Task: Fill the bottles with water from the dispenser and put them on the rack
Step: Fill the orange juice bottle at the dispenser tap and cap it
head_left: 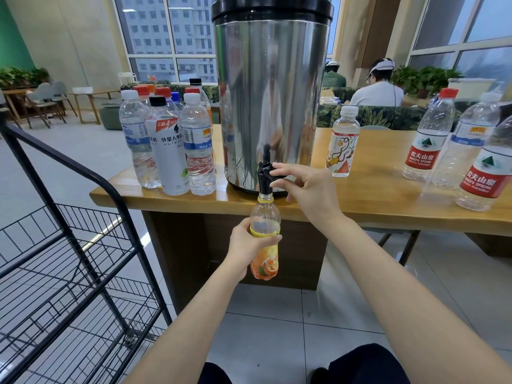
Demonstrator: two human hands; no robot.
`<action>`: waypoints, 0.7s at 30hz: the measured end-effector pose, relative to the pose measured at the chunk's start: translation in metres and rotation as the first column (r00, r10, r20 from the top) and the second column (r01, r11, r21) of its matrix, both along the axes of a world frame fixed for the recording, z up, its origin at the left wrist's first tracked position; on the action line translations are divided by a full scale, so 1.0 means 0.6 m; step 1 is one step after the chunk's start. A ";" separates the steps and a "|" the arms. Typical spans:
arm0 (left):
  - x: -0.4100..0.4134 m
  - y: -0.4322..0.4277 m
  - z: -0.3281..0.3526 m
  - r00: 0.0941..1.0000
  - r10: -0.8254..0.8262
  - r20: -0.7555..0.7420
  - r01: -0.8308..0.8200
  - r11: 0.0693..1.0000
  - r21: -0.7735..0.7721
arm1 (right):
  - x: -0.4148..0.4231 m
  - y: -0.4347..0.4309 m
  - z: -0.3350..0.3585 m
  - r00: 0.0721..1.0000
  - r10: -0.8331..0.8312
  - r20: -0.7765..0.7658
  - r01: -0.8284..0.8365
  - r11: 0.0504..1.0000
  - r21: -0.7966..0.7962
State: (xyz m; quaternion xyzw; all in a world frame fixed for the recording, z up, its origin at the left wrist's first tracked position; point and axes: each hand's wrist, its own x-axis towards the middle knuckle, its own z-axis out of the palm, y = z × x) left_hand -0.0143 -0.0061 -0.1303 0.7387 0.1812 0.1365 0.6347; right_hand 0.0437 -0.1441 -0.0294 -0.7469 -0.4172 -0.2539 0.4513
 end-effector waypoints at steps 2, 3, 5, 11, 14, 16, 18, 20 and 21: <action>0.000 0.000 0.001 1.000 -0.002 0.006 0.002 1.000 -0.009 | -0.001 0.000 0.000 1.000 0.008 -0.009 -0.008 1.000 0.004; -0.001 0.000 0.001 1.000 -0.002 0.009 0.002 1.000 -0.012 | -0.002 0.000 0.001 1.000 0.010 -0.011 -0.009 1.000 0.006; -0.001 0.000 0.001 1.000 -0.003 0.012 0.003 1.000 -0.014 | -0.002 0.000 0.001 1.000 0.008 -0.007 -0.008 1.000 0.005; -0.001 0.000 0.000 1.000 -0.004 0.016 0.005 1.000 -0.019 | -0.002 0.000 0.001 1.000 0.007 -0.001 -0.007 1.000 0.004; -0.001 0.000 0.000 1.000 -0.009 0.020 0.009 1.000 -0.020 | -0.002 0.000 0.001 1.000 0.008 0.003 -0.008 1.000 0.007; -0.001 0.000 0.000 1.000 -0.007 0.018 0.008 1.000 -0.016 | -0.002 0.000 0.001 1.000 0.007 0.007 -0.007 1.000 0.009; -0.001 0.000 0.000 1.000 -0.006 0.016 0.006 1.000 -0.012 | -0.002 0.000 0.001 1.000 0.008 0.002 -0.008 1.000 0.013; -0.001 0.000 0.000 1.000 -0.003 0.011 0.003 1.000 -0.008 | -0.002 0.000 0.001 1.000 0.007 0.001 -0.007 1.000 0.013; 0.000 0.000 0.000 1.000 -0.002 0.009 0.002 1.000 -0.007 | -0.002 0.000 0.001 1.000 0.006 0.002 -0.006 1.000 0.012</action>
